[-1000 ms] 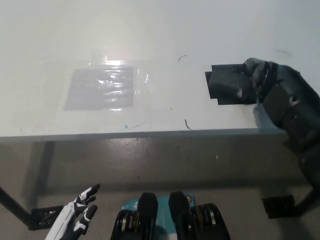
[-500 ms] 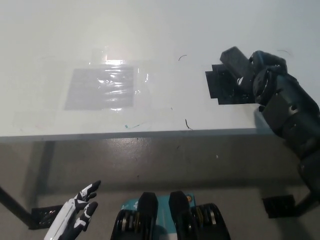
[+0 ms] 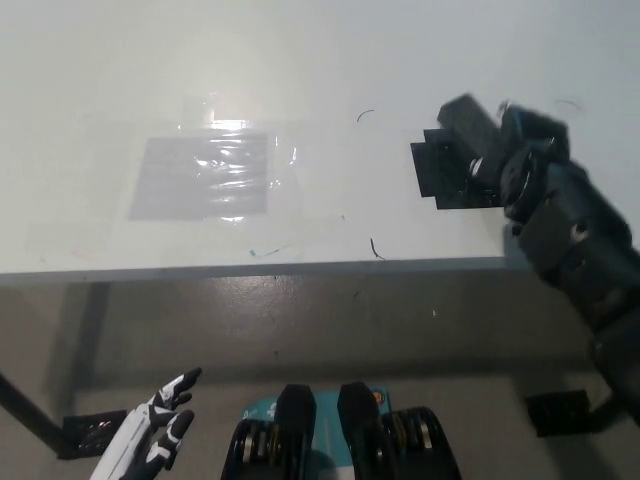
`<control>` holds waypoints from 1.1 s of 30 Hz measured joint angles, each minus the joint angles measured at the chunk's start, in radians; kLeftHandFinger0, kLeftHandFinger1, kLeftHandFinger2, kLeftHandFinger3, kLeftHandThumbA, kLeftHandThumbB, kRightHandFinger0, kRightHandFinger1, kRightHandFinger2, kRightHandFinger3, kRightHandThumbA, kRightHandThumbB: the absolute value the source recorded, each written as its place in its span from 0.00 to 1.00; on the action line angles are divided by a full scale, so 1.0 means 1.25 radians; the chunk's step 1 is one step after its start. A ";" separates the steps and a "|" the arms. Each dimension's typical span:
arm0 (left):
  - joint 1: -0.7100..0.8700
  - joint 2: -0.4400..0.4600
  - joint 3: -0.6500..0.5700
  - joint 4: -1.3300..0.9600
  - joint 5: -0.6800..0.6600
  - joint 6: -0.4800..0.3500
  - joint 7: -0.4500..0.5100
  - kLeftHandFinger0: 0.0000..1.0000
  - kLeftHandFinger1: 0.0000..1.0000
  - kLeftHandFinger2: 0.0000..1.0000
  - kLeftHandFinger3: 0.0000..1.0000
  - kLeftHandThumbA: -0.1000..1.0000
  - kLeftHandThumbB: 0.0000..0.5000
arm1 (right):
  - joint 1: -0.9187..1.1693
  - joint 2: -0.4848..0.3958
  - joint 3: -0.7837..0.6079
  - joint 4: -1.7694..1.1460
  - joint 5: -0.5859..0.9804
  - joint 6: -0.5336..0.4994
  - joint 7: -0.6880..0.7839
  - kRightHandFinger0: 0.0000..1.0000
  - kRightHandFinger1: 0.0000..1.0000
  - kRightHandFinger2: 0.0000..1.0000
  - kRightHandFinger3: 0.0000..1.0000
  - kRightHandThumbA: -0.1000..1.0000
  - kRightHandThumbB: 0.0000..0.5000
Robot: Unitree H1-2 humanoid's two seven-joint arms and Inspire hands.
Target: A whiteboard eraser is kept on the black marked spot on the table infront of the robot and the robot uses its right hand to swipe it back and forth on the table twice to clean it
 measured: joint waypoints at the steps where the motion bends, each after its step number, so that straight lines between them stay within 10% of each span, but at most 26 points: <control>1: 0.003 0.000 0.000 0.001 0.000 -0.001 0.000 1.00 1.00 1.00 1.00 0.90 0.87 | 0.003 0.001 -0.002 -0.004 0.000 -0.001 -0.006 0.00 0.02 0.01 0.57 0.13 0.36; 7: 0.031 0.000 0.000 0.002 0.000 -0.004 -0.001 1.00 1.00 1.00 1.00 0.91 0.89 | 0.028 0.007 -0.010 -0.019 -0.001 -0.017 -0.042 0.04 0.11 0.14 0.80 0.22 0.40; 11: 0.044 0.000 -0.001 0.002 0.004 -0.005 -0.001 1.00 1.00 1.00 1.00 0.92 0.88 | 0.037 0.010 -0.009 -0.022 -0.003 -0.021 -0.057 0.00 0.00 0.00 0.56 0.25 0.35; 13: 0.048 0.000 -0.001 0.002 0.007 -0.006 -0.001 1.00 1.00 1.00 1.00 0.92 0.87 | 0.038 0.011 -0.009 -0.022 -0.004 -0.021 -0.060 0.00 0.00 0.04 0.78 0.24 0.36; 21: 0.052 0.000 0.000 0.008 0.011 -0.009 -0.001 1.00 1.00 1.00 1.00 0.90 0.88 | 0.047 0.043 -0.009 -0.068 -0.008 -0.010 -0.062 0.01 0.09 0.06 0.84 0.17 0.34; 27: 0.048 0.000 -0.001 0.016 0.013 -0.011 -0.001 1.00 1.00 1.00 1.00 0.91 0.89 | 0.051 0.121 -0.006 -0.146 -0.006 0.012 -0.023 0.00 0.00 0.01 0.42 0.10 0.35; 33: 0.042 0.000 -0.001 0.018 0.016 -0.011 -0.002 1.00 1.00 1.00 1.00 0.88 0.90 | 0.038 0.268 0.012 -0.230 -0.004 0.045 0.041 0.00 0.13 0.24 0.60 0.08 0.37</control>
